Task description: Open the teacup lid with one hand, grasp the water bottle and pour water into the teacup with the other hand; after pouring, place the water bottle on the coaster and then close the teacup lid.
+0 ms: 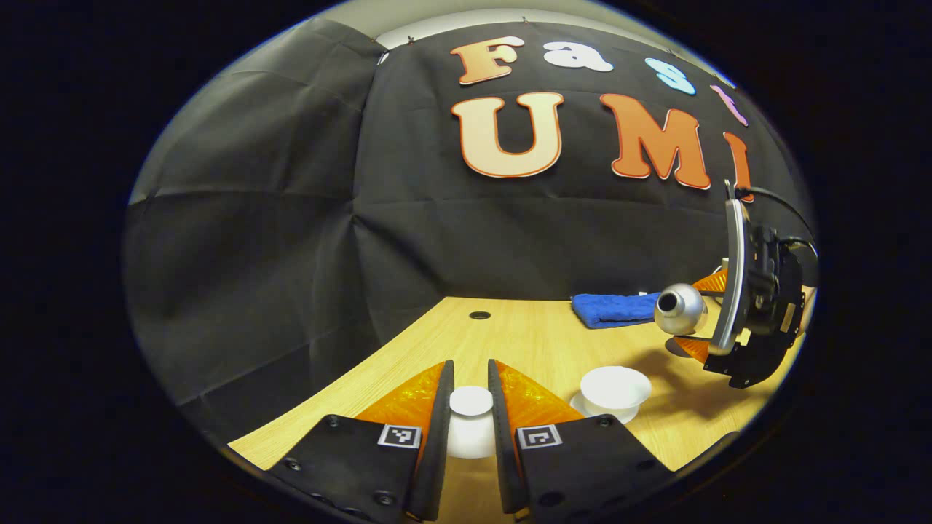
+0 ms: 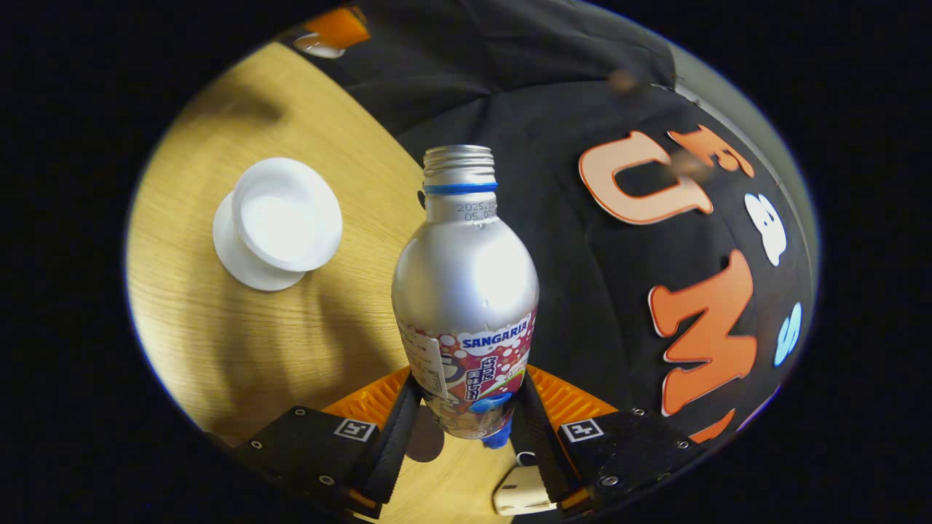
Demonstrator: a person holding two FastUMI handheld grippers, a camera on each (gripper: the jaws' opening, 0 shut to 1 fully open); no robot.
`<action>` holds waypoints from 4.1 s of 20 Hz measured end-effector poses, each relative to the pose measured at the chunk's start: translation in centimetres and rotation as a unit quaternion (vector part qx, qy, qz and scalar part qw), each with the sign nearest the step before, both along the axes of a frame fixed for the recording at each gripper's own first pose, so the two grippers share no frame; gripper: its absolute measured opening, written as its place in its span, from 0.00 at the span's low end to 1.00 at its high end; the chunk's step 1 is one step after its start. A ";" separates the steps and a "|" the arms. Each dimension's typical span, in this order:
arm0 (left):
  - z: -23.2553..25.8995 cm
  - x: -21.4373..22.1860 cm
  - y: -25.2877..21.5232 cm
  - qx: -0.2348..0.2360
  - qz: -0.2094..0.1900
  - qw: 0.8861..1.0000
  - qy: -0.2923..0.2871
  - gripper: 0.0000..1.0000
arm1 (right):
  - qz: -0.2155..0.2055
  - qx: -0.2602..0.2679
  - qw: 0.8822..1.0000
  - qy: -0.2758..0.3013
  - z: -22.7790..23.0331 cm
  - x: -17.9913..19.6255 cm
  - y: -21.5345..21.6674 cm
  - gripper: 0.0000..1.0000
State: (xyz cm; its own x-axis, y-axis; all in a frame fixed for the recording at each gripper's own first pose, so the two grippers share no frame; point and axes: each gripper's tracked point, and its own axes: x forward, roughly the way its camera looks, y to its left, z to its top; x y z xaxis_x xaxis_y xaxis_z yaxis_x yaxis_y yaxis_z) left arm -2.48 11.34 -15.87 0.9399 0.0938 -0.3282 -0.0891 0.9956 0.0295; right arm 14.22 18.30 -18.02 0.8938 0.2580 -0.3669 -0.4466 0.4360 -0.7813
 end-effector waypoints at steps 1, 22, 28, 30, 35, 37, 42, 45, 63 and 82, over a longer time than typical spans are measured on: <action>0.1 0.6 -1.0 -0.003 -0.009 1.000 -0.003 0.34 | -0.013 0.027 0.999 0.013 0.0 0.2 -0.5 0.77; -4.1 6.2 -14.6 -0.056 -0.122 0.991 0.020 0.34 | -0.140 0.367 0.908 0.146 -2.7 3.6 -3.5 0.78; -7.3 6.2 -15.2 -0.058 -0.123 0.989 0.052 0.35 | -0.151 0.394 0.893 0.153 -3.1 3.8 -3.6 0.78; -7.7 6.3 -15.1 -0.054 -0.122 0.990 0.056 0.37 | -0.153 0.400 0.890 0.156 -3.3 3.8 -3.6 0.78; -7.5 6.4 -15.4 -0.056 -0.127 0.989 0.047 0.37 | -0.160 0.412 0.882 0.162 -3.7 3.9 -3.7 0.78; -7.2 6.3 -15.4 -0.057 -0.127 0.989 0.045 0.40 | -0.161 0.421 0.878 0.163 -3.8 4.2 -3.6 0.78; -4.8 6.4 -15.2 -0.057 -0.122 0.991 0.013 0.68 | -0.166 0.434 0.869 0.169 -4.6 4.8 -3.3 0.78; -3.6 6.2 -14.9 -0.051 -0.120 0.991 -0.001 0.75 | -0.173 0.449 0.858 0.179 -5.8 5.4 -3.1 0.78; -0.2 4.9 -14.7 -0.057 -0.098 0.993 -0.033 0.88 | -0.237 0.462 0.821 0.237 -10.8 6.0 -3.8 0.84; 9.2 2.7 -18.9 -0.064 -0.101 0.987 -0.107 0.96 | -0.195 0.502 0.843 0.012 9.7 -6.9 -12.8 0.97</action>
State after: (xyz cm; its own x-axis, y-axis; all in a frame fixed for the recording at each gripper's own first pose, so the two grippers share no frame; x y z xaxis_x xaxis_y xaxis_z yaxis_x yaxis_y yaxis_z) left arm 0.20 -7.55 -6.67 0.9844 -0.1314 -0.1171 0.1204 0.9881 -0.0961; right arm 7.36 5.53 -8.29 0.9779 0.1377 -0.1576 -0.1272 0.9891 0.0746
